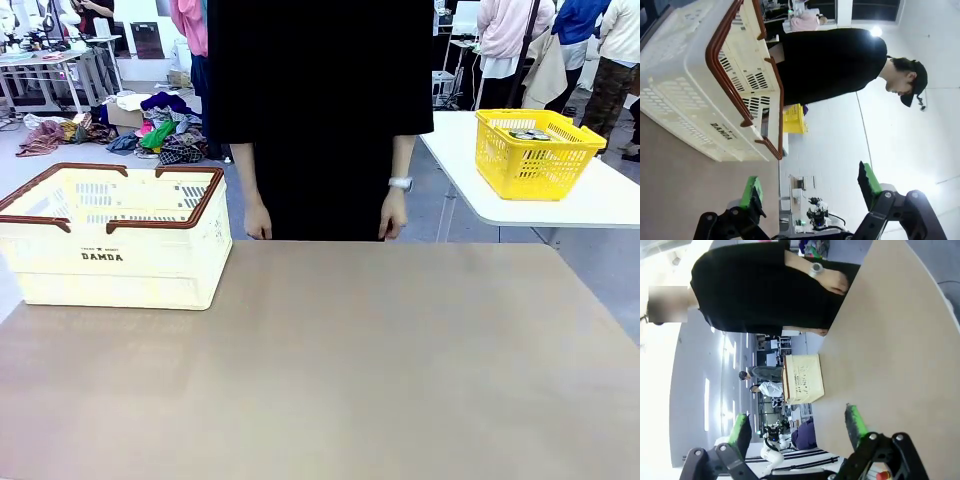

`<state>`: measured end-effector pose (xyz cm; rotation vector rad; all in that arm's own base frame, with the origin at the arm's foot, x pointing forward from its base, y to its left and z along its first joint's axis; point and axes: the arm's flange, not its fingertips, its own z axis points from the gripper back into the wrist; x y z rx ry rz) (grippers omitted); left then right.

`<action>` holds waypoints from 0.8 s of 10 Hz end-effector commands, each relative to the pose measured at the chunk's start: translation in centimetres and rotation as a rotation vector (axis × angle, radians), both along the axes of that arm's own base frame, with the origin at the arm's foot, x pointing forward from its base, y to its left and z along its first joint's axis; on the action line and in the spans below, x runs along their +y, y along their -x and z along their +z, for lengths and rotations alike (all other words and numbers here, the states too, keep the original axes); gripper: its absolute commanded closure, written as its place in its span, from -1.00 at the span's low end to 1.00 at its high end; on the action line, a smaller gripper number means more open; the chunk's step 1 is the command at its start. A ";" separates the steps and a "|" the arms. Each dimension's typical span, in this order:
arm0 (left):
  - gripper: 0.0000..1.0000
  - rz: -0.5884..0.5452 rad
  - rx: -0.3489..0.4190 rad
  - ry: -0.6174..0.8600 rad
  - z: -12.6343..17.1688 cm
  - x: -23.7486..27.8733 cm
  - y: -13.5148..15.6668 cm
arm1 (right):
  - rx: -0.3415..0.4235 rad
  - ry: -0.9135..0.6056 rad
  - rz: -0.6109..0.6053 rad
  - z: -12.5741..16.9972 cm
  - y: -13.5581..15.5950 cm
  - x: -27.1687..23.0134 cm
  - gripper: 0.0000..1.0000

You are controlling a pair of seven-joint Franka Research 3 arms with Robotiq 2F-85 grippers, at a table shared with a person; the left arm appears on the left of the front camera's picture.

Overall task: Place the drinks into the Shopping basket.
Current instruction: Pick up one drink and place it into the Shopping basket.

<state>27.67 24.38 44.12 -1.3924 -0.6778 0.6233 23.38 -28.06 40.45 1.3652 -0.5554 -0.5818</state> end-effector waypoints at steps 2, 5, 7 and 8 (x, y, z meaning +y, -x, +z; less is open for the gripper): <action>-1.00 -0.096 0.020 -0.013 1.5 0.3 0.3 | -0.019 0.008 0.035 1.0 1.9 -0.4 -1.00; -1.00 -0.096 0.020 -0.013 1.5 0.3 0.3 | -0.019 0.008 0.035 1.0 1.9 -0.4 -1.00; -1.00 -0.096 0.020 -0.013 1.5 0.3 0.3 | -0.019 0.008 0.035 1.0 1.9 -0.4 -1.00; -1.00 -0.096 0.020 -0.013 1.5 0.3 0.3 | -0.019 0.008 0.035 1.0 1.9 -0.4 -1.00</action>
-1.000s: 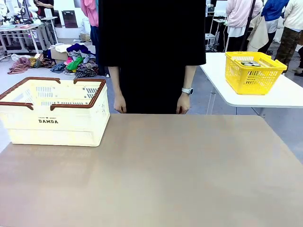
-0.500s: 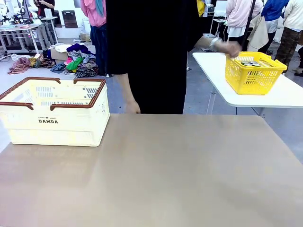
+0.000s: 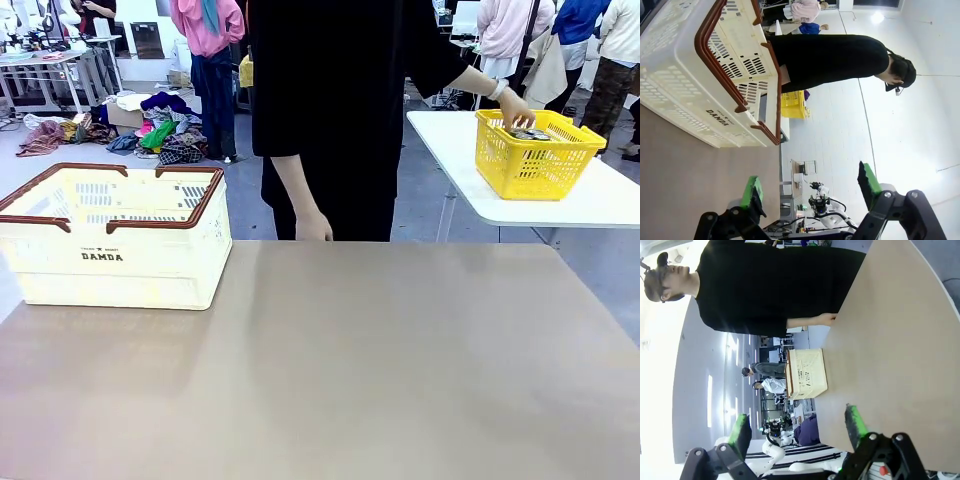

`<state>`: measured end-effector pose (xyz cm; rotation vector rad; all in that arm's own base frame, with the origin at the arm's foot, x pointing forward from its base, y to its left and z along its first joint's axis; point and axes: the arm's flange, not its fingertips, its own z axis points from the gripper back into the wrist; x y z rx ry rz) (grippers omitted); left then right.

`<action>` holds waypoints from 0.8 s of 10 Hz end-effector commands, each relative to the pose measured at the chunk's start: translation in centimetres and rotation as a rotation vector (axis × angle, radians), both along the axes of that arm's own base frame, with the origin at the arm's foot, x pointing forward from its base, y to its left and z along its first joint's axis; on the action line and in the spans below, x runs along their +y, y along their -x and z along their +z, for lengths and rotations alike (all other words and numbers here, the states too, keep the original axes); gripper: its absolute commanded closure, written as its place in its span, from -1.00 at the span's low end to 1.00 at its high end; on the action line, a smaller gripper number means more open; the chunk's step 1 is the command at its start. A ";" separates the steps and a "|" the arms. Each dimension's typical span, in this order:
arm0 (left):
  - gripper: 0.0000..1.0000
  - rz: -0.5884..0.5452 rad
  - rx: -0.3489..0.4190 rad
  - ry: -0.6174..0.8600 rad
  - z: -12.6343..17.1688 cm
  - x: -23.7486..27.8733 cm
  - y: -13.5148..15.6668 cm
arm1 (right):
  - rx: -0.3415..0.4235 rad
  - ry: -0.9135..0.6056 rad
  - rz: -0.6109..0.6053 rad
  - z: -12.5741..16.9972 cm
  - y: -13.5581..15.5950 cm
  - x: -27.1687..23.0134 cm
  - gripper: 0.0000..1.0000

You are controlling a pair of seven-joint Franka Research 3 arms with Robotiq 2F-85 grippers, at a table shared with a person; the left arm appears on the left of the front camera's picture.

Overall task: Place the drinks into the Shopping basket.
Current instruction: Pick up one drink and place it into the Shopping basket.

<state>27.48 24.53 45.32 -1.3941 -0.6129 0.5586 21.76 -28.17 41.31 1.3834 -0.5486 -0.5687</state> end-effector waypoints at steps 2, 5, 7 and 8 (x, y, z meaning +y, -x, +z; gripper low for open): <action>-1.00 -0.014 0.009 0.002 0.3 0.2 0.1 | -0.011 0.021 0.020 0.2 0.3 -0.2 -1.00; -1.00 -0.014 0.009 0.002 0.3 0.2 0.1 | -0.011 0.021 0.020 0.2 0.3 -0.2 -1.00; -1.00 -0.014 0.009 0.002 0.3 0.2 0.1 | -0.011 0.021 0.020 0.2 0.3 -0.2 -1.00; -1.00 -0.014 0.009 0.002 0.3 0.2 0.1 | -0.011 0.021 0.020 0.2 0.3 -0.2 -1.00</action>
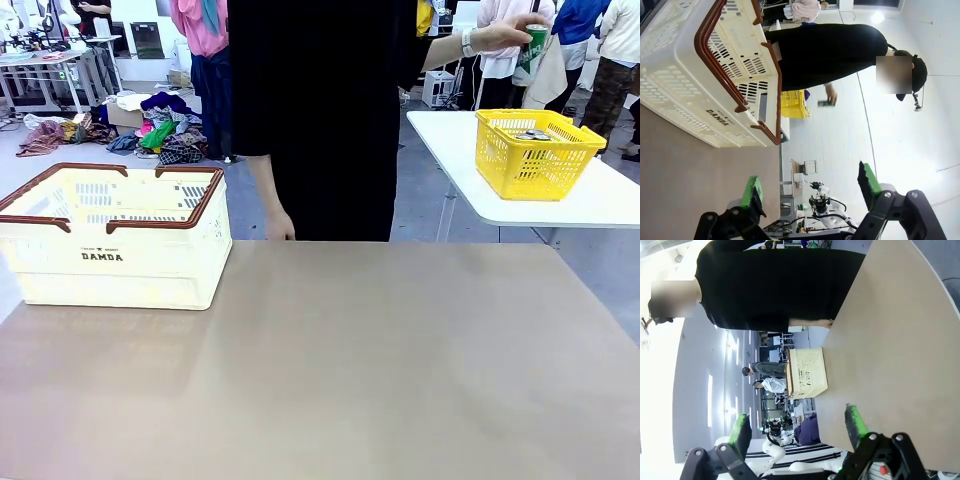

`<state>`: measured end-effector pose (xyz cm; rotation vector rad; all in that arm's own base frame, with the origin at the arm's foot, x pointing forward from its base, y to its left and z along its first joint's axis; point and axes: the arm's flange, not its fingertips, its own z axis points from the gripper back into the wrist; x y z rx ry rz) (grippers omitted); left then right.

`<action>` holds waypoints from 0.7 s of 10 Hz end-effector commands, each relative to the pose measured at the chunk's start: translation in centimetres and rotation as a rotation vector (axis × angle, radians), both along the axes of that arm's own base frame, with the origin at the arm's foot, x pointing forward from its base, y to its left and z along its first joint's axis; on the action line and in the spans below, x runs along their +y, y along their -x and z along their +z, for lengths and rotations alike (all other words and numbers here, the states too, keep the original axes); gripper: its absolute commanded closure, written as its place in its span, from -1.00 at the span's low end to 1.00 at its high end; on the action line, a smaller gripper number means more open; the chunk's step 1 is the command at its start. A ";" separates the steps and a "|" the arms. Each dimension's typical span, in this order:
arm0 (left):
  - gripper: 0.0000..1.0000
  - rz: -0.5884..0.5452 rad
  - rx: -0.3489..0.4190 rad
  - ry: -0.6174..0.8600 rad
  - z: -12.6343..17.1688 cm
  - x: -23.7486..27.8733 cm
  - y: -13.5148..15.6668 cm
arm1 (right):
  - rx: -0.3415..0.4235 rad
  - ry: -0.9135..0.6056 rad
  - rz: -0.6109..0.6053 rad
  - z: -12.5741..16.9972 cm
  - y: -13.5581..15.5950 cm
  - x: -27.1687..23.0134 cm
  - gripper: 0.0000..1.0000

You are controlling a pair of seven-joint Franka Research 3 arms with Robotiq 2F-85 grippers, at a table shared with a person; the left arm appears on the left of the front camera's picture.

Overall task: Place the drinks into the Shopping basket.
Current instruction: Pick up one drink and place it into the Shopping basket.

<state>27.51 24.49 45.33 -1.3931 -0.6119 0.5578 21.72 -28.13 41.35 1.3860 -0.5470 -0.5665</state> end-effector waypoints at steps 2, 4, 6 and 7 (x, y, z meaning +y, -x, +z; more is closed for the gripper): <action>-1.00 -0.013 0.009 0.004 0.3 0.2 0.2 | -0.010 0.023 0.017 0.1 0.2 -0.3 -1.00; -1.00 -0.013 0.009 0.004 0.3 0.2 0.2 | -0.010 0.023 0.017 0.1 0.2 -0.3 -1.00; -1.00 -0.013 0.009 0.004 0.3 0.2 0.2 | -0.010 0.023 0.017 0.1 0.2 -0.3 -1.00; -1.00 -0.013 0.009 0.004 0.3 0.2 0.2 | -0.010 0.023 0.017 0.1 0.2 -0.3 -1.00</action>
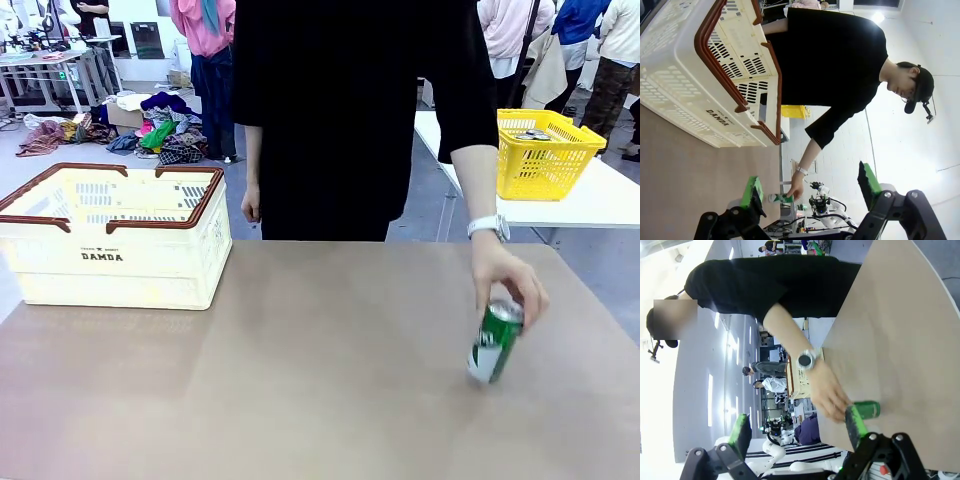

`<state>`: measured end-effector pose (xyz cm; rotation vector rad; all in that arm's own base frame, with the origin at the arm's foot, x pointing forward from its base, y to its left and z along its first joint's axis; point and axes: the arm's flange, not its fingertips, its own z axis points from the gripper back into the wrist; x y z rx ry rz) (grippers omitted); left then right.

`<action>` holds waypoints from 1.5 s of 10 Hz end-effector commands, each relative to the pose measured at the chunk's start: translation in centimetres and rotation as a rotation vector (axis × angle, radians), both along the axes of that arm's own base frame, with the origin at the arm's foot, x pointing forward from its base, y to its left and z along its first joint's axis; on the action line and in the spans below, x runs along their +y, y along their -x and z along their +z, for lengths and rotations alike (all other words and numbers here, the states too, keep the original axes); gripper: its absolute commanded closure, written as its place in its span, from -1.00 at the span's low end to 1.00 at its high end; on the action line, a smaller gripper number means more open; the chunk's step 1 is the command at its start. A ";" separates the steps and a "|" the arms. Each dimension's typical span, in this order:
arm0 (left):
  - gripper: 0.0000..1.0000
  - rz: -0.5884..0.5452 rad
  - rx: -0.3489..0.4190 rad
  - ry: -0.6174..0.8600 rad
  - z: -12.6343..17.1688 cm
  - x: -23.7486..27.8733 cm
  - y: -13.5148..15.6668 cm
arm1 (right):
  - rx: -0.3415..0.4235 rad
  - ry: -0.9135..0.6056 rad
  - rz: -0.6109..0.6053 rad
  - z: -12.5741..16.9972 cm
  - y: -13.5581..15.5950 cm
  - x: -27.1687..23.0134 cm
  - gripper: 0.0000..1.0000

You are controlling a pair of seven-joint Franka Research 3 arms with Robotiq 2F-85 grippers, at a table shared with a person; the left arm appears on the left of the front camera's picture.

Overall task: Place the drinks into the Shopping basket.
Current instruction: Pick up one drink and place it into the Shopping basket.

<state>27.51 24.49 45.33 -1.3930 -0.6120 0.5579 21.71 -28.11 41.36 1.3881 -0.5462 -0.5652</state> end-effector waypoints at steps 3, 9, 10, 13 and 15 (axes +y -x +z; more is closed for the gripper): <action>-1.00 -0.013 0.009 0.004 0.3 0.2 0.2 | -0.009 0.024 0.016 0.1 0.2 -0.3 -1.00; -1.00 -0.013 0.009 0.004 0.3 0.2 0.2 | -0.009 0.024 0.016 0.1 0.2 -0.3 -1.00; -1.00 -0.013 0.009 0.004 0.3 0.2 0.2 | 0.000 0.000 0.000 0.0 0.0 0.0 -1.00; -1.00 -0.013 0.009 0.004 0.3 0.2 0.2 | 0.092 0.231 0.290 5.6 -6.2 6.5 -1.00; -1.00 -0.013 0.009 0.004 0.3 0.2 0.2 | 0.099 0.444 0.470 10.3 -9.2 15.1 -1.00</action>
